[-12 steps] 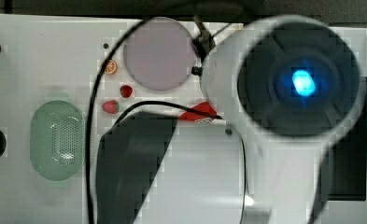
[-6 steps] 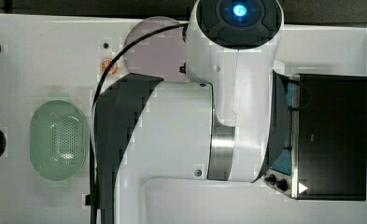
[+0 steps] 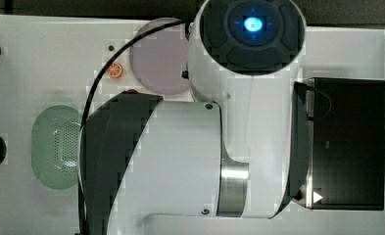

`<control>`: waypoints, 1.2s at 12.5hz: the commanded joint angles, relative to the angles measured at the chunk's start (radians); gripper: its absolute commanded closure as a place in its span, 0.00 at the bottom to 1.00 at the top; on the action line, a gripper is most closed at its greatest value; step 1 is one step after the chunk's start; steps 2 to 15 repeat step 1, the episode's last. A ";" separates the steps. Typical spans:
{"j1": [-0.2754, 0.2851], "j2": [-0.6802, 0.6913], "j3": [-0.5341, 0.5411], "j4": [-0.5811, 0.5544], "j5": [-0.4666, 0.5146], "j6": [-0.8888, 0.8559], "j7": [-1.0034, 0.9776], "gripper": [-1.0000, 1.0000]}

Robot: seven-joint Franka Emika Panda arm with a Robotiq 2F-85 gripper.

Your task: Pick Ketchup from oven and place it on table.

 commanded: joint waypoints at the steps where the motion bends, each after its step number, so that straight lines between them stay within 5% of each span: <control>1: -0.007 -0.007 0.002 0.003 -0.009 -0.015 0.046 0.00; 15: -0.007 -0.007 0.002 0.003 -0.009 -0.015 0.046 0.00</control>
